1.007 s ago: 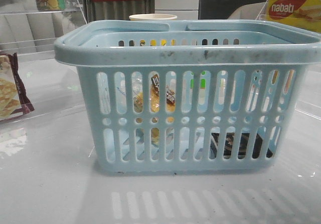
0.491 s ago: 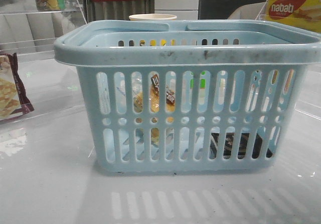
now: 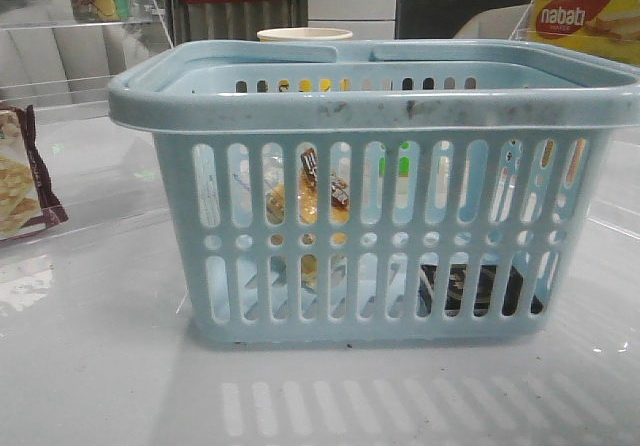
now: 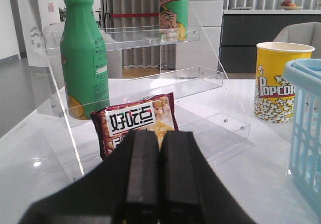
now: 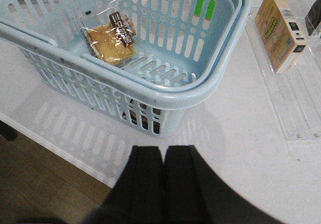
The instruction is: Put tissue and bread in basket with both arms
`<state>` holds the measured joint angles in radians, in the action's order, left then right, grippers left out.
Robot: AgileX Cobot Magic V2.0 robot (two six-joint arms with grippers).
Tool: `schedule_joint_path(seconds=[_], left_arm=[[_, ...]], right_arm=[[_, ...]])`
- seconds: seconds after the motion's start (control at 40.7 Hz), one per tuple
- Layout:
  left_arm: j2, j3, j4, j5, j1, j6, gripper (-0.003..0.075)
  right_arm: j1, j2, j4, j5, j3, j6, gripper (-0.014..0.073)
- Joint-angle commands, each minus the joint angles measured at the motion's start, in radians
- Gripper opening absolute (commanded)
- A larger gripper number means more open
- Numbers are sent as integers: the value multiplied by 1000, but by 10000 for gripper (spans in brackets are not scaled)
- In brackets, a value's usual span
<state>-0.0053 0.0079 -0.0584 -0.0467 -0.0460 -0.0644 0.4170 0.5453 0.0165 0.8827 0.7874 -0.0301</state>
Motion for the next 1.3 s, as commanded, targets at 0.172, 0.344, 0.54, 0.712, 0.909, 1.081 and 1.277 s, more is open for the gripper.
schedule_joint_path(seconds=[0.172,0.344,0.54,0.712,0.909,1.081,1.277], left_arm=[[-19,-1,37,89,-6,54,91],[-19,-1,37,98,-28,36,91],[-19,-1,37,117,-28,36,90],[-19,-1,37,117,-28,36,90],[-19,-1,37,117,-28,36,90],[-19,-1,37,117,-28,36,90],[-19,-1,37,117,-28,36,90]], right_arm=[[-2,3,-6,-77,27,-4,97],[-2,3,-6,-77,27,-4,97],[-2,3,-6,-77,27,-4,97],[-2,3,-6,-77,27,-4,97],[-2,3,-6,-77,27,-4,97],[-2,3,-6,-77,27,-4,97],[-2,3,-6,-77,27,-4,97]])
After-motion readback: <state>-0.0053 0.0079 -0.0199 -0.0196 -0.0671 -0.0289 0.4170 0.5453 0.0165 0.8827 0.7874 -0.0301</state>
